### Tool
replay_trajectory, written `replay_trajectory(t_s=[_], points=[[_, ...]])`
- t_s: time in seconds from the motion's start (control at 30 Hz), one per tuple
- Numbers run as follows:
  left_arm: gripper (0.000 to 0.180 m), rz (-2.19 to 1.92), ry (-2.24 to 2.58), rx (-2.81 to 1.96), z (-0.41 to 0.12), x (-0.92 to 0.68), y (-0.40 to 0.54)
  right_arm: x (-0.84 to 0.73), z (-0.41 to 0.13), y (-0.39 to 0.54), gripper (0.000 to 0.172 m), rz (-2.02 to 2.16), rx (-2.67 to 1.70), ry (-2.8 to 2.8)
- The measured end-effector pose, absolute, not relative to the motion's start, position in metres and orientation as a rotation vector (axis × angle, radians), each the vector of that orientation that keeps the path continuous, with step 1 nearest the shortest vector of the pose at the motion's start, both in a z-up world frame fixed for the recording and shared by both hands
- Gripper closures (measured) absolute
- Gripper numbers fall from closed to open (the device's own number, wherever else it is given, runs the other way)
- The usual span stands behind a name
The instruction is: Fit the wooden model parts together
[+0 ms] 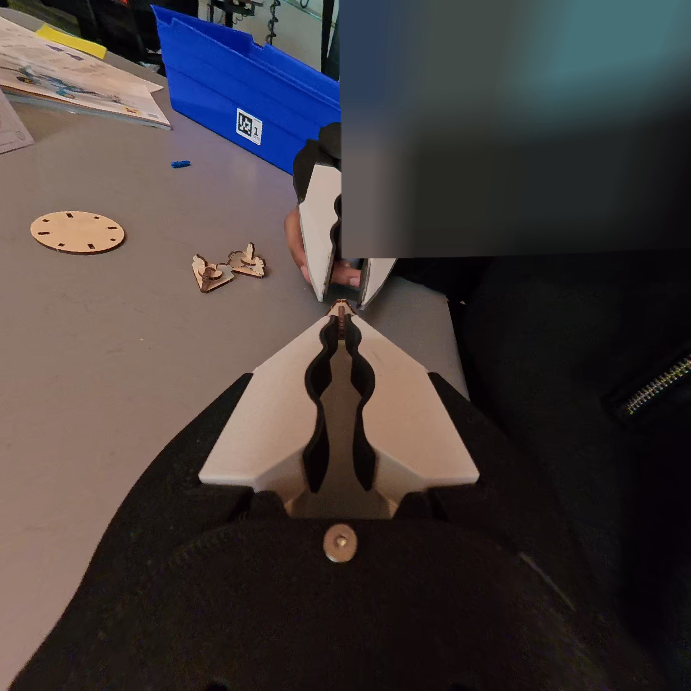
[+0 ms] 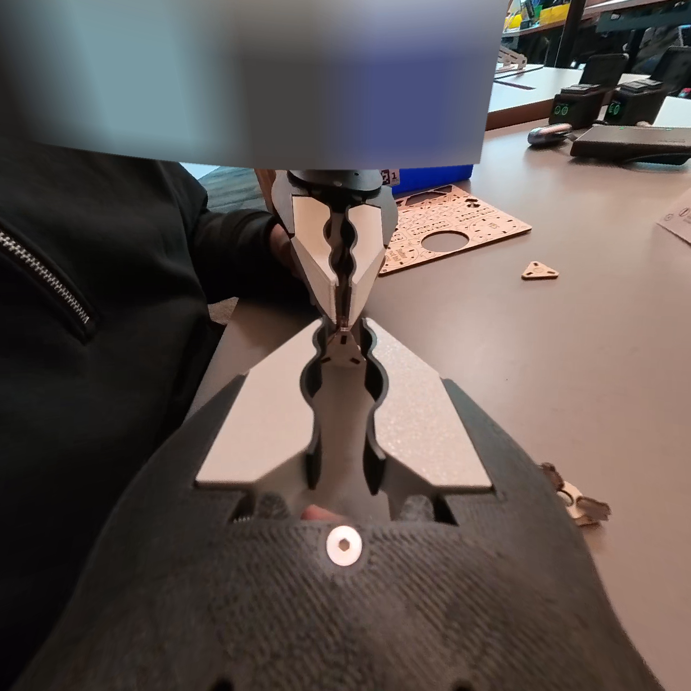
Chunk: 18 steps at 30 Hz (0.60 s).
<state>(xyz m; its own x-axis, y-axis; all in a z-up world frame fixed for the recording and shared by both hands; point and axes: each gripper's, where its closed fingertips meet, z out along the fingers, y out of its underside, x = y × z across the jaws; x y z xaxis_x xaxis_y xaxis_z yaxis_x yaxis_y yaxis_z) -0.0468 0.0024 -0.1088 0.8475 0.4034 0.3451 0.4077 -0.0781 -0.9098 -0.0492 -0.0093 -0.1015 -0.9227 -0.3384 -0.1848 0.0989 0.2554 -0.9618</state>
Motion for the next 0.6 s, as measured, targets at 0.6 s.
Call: replay_trajectory(t_s=[0.6], points=[[0.179,0.007,-0.554,-1.655,-0.098,-0.039,0.005,-0.04,-0.094,-0.004,0.166,-1.742,-0.292,2.11]])
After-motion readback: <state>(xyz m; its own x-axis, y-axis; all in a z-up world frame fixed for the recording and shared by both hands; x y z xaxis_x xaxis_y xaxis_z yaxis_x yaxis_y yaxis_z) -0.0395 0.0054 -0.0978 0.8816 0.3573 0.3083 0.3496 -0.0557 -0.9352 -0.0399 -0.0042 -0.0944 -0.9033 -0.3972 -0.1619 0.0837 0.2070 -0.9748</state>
